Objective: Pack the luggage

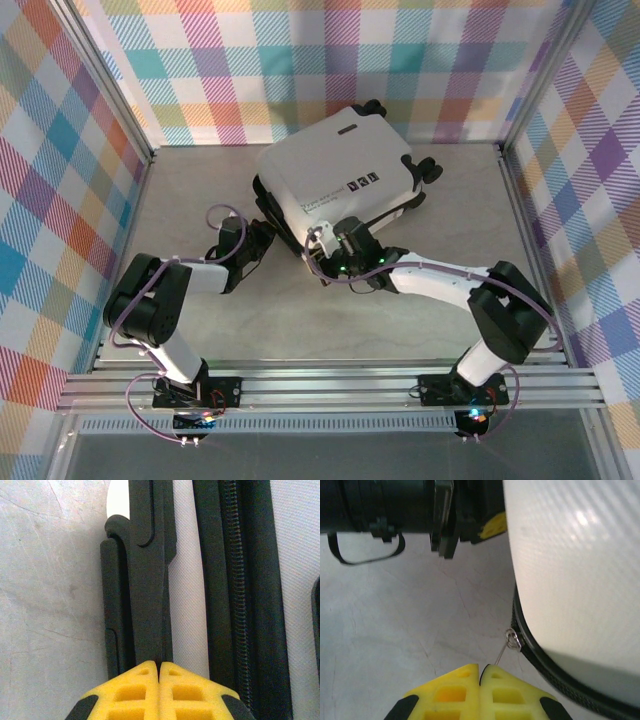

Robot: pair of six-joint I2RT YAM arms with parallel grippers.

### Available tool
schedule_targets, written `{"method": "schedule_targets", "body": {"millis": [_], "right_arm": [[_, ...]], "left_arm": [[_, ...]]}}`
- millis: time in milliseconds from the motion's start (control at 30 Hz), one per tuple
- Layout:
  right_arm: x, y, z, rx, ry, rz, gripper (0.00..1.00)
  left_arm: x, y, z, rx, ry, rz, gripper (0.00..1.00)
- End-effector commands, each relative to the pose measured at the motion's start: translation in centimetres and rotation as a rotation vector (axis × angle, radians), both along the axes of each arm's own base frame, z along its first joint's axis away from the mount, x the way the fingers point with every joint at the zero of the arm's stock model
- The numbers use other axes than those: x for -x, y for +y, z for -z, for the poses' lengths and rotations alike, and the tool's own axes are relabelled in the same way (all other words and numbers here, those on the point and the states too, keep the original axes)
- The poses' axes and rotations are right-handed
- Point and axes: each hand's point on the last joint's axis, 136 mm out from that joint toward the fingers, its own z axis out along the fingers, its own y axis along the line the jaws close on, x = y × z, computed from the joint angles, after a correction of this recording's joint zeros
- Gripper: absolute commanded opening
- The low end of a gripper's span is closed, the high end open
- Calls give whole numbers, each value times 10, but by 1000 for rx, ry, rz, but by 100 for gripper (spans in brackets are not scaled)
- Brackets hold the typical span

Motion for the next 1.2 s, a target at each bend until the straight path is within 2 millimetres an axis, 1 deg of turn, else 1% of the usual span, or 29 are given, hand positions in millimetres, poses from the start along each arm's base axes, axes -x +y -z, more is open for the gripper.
{"method": "schedule_targets", "body": {"millis": [0, 67, 167, 267, 367, 467, 533, 667, 700, 733, 767, 800, 867, 967, 1033, 1067, 1133, 1167], "right_arm": [[36, 50, -7, -111, 102, -80, 0], [35, 62, -7, -124, 113, -35, 0], [26, 74, -1, -122, 146, 68, 0], [13, 79, 11, -120, 195, 179, 0], [3, 84, 15, -106, 181, 231, 0], [-6, 84, 4, -115, 123, 250, 0], [-8, 78, -5, -97, 85, 253, 0], [-1, 65, -23, -41, 59, 197, 0], [3, 63, -32, -29, 50, 166, 0], [7, 58, -39, -8, 42, 148, 0], [10, 53, -47, 2, 31, 132, 2], [13, 48, -57, 10, 22, 112, 7], [16, 35, -75, 19, 4, 100, 17], [12, 12, -102, 0, -15, 121, 26], [1, -7, -115, -5, -35, 159, 33], [-8, -18, -120, 3, -38, 182, 36], [-29, -43, -126, 29, -42, 244, 43], [-44, -60, -129, 38, -41, 286, 45]], "left_arm": [[51, -15, 64, -59, 257, 91, 0], [52, -14, 61, -61, 252, 88, 0], [54, -12, 58, -67, 247, 78, 0], [57, -10, 55, -69, 241, 71, 0], [58, -10, 54, -69, 240, 73, 0], [60, -8, 54, -73, 241, 66, 0], [61, -6, 52, -86, 242, 64, 0], [61, 1, 38, -132, 225, 58, 0], [61, 3, 31, -155, 217, 62, 0], [62, 5, 24, -187, 215, 71, 0], [63, 7, 18, -214, 213, 76, 0], [66, 10, 11, -251, 209, 84, 0], [70, 18, -4, -316, 194, 89, 6], [77, 23, -26, -397, 164, 116, 16], [82, 19, -37, -439, 148, 164, 23], [85, 14, -42, -458, 138, 197, 27], [90, 4, -48, -493, 123, 265, 31], [93, -2, -50, -507, 116, 300, 31]]}}
